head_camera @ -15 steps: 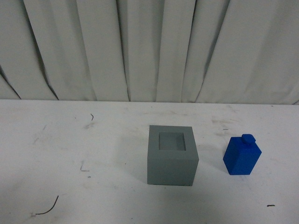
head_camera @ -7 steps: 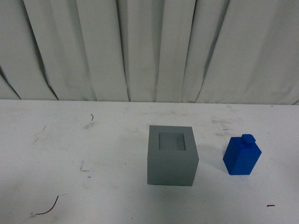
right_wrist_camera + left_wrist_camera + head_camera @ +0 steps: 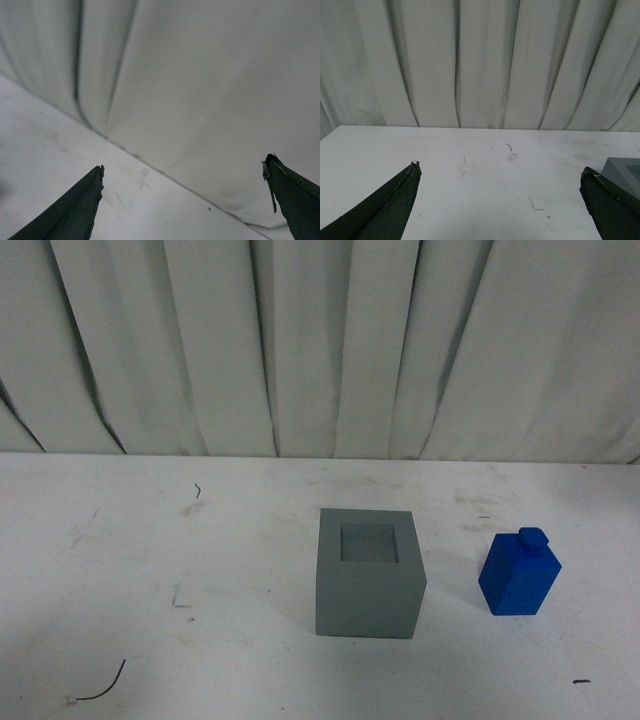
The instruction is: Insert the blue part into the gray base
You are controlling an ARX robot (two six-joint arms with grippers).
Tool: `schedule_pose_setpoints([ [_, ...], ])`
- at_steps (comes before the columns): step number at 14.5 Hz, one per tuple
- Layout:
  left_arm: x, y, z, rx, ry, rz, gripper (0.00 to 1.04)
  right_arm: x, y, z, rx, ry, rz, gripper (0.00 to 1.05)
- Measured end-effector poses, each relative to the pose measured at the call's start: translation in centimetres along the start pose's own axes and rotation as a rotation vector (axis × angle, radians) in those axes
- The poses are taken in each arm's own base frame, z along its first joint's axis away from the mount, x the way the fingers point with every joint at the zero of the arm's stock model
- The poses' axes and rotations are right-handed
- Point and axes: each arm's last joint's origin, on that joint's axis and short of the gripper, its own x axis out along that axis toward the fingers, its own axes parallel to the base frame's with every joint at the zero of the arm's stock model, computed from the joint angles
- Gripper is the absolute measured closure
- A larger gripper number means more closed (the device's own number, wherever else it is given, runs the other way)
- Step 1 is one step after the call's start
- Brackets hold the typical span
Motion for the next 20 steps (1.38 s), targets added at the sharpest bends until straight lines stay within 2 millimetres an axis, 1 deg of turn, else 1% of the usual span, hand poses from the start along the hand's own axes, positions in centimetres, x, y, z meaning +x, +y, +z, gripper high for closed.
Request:
schedule_pose_setpoints([
  [1,0.0,0.0,0.0,0.0,0.0,0.0,0.07,0.5,0.4,0.7,-0.061,0.034,0.117,0.06],
  [3,0.0,0.0,0.0,0.0,0.0,0.0,0.07,1.2,1.6,1.2,-0.171,0.124,0.303,0.06],
  [5,0.0,0.0,0.0,0.0,0.0,0.0,0.07,2.3,2.9,0.7,-0.309,0.231,0.537,0.06],
  [8,0.0,0.0,0.0,0.0,0.0,0.0,0.07,3.7,3.7,0.2,-0.358,0.288,0.722,0.06],
  [9,0.0,0.0,0.0,0.0,0.0,0.0,0.07,4.4,3.9,-0.2,-0.371,0.302,0.771,0.06],
  [11,0.0,0.0,0.0,0.0,0.0,0.0,0.07,5.8,4.5,-1.9,-0.376,0.35,0.85,0.06],
  [13,0.0,0.0,0.0,0.0,0.0,0.0,0.07,6.6,5.2,-3.0,-0.381,0.389,0.899,0.06],
  [16,0.0,0.0,0.0,0.0,0.0,0.0,0.07,7.6,6.6,-4.1,-0.398,0.422,0.961,0.06],
  [18,0.0,0.0,0.0,0.0,0.0,0.0,0.07,8.0,7.6,-4.4,-0.415,0.435,0.999,0.06],
  [20,0.0,0.0,0.0,0.0,0.0,0.0,0.07,8.2,8.3,-5.1,-0.42,0.456,1.036,0.06],
])
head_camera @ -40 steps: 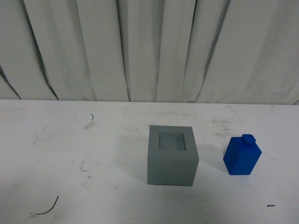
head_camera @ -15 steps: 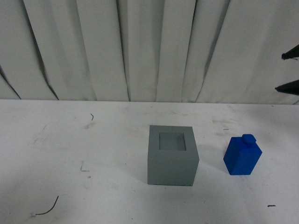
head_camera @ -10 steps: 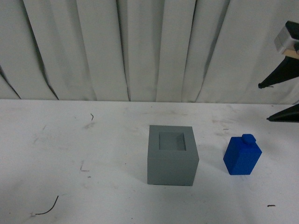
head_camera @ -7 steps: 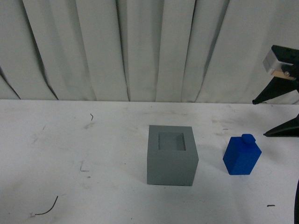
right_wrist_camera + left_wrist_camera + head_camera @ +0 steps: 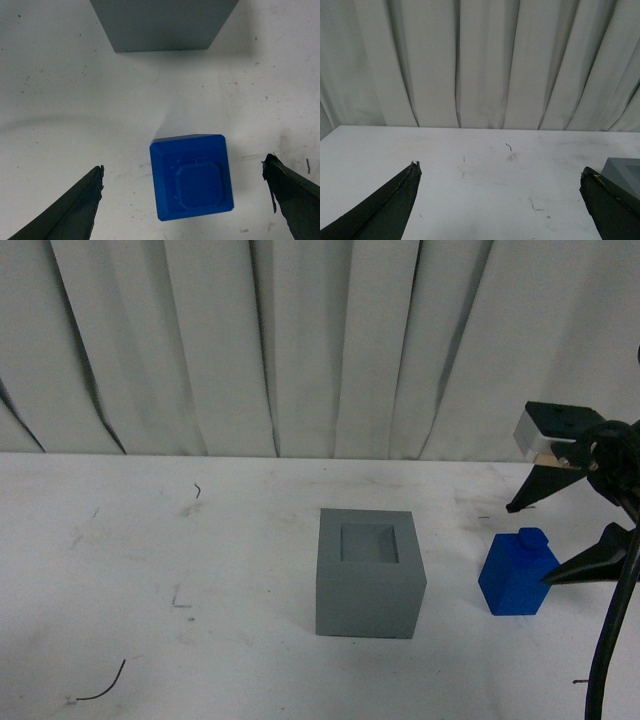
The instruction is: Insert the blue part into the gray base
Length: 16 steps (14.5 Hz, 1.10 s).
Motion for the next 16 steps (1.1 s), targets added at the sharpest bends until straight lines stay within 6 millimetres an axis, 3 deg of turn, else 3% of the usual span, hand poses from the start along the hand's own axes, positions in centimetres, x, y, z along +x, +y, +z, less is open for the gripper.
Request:
schedule_pose_setpoints([
  [7,0.0,0.0,0.0,0.0,0.0,0.0,0.07,2.7,-0.5,-2.0,-0.03,0.064,0.037,0.06],
  [15,0.0,0.0,0.0,0.0,0.0,0.0,0.07,3.5,-0.8,-1.8,-0.063,0.054,0.031,0.06],
  [16,0.0,0.0,0.0,0.0,0.0,0.0,0.07,3.6,-0.8,-1.8,-0.064,0.053,0.033,0.15],
])
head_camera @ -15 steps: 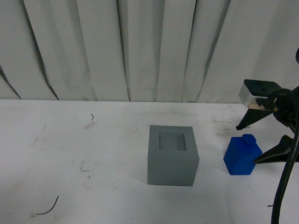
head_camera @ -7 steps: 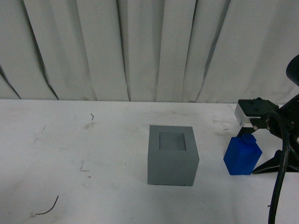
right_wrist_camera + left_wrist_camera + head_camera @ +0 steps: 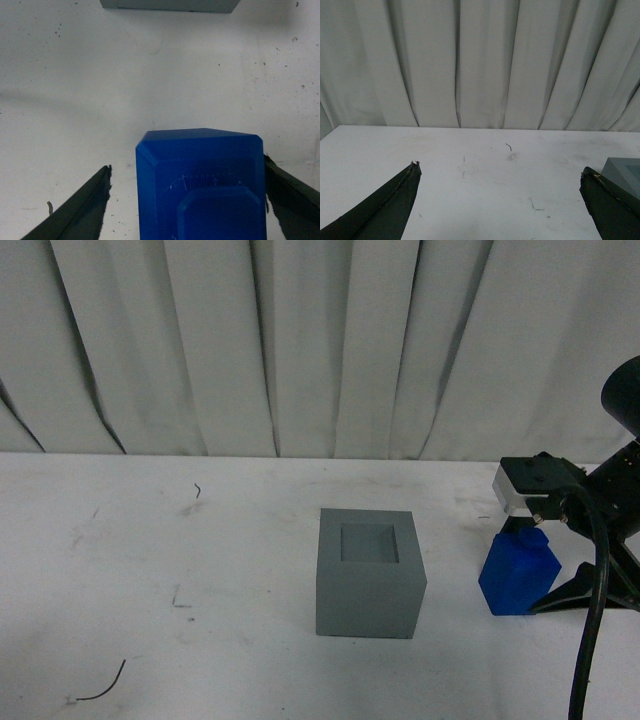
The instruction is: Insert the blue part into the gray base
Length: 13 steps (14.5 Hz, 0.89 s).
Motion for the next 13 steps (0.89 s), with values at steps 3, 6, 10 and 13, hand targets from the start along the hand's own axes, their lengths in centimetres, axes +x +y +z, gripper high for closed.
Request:
schedule_pose_setpoints([
  [3,0.0,0.0,0.0,0.0,0.0,0.0,0.07,0.3,0.1,0.1,-0.006,-0.001,0.001,0.56],
  [6,0.0,0.0,0.0,0.0,0.0,0.0,0.07,0.4,0.2,0.5,-0.005,-0.005,0.017,0.57],
  [10,0.0,0.0,0.0,0.0,0.0,0.0,0.07,0.5,0.1,1.8,-0.021,-0.008,0.037,0.57],
  [13,0.0,0.0,0.0,0.0,0.0,0.0,0.07,-1.2,-0.3,4.7,-0.06,-0.007,0.033,0.58],
])
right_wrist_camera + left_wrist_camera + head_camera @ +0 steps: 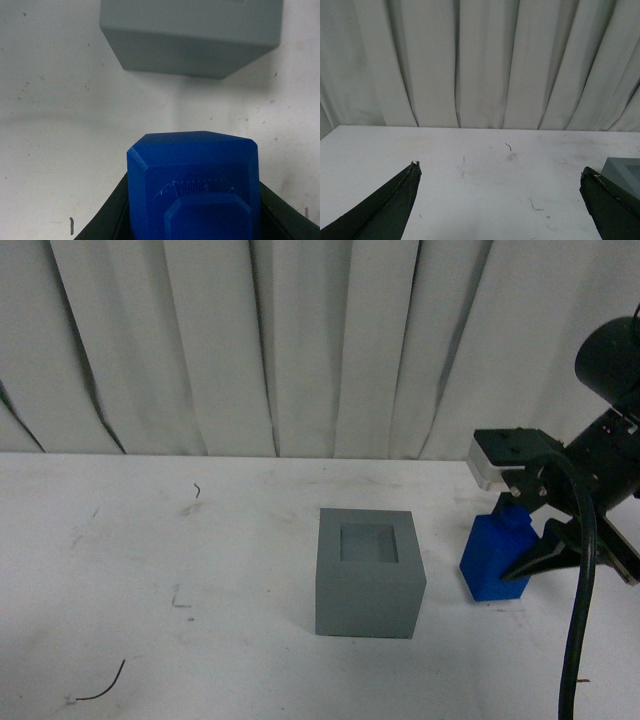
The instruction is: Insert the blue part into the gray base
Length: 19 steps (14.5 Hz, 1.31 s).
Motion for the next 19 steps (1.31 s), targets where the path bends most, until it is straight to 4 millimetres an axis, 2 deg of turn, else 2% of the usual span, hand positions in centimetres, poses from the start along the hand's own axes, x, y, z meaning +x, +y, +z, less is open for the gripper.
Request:
schedule_pose_setpoints([
  [2,0.0,0.0,0.0,0.0,0.0,0.0,0.07,-2.1,-0.4,3.8,-0.054,-0.007,-0.009,0.58],
  [6,0.0,0.0,0.0,0.0,0.0,0.0,0.07,-5.1,-0.2,7.5,-0.089,-0.021,-0.009,0.58],
  [8,0.0,0.0,0.0,0.0,0.0,0.0,0.07,-5.2,0.1,9.0,-0.08,-0.031,-0.01,0.58],
  [10,0.0,0.0,0.0,0.0,0.0,0.0,0.07,-4.2,0.3,10.3,-0.028,-0.08,-0.018,0.58],
  [14,0.0,0.0,0.0,0.0,0.0,0.0,0.07,-2.7,1.1,10.9,0.076,-0.059,-0.014,0.58],
  [17,0.0,0.0,0.0,0.0,0.0,0.0,0.07,-2.4,0.9,10.8,0.106,-0.056,-0.022,0.58],
  [19,0.0,0.0,0.0,0.0,0.0,0.0,0.07,-1.5,0.6,10.4,0.123,-0.054,-0.01,0.58],
])
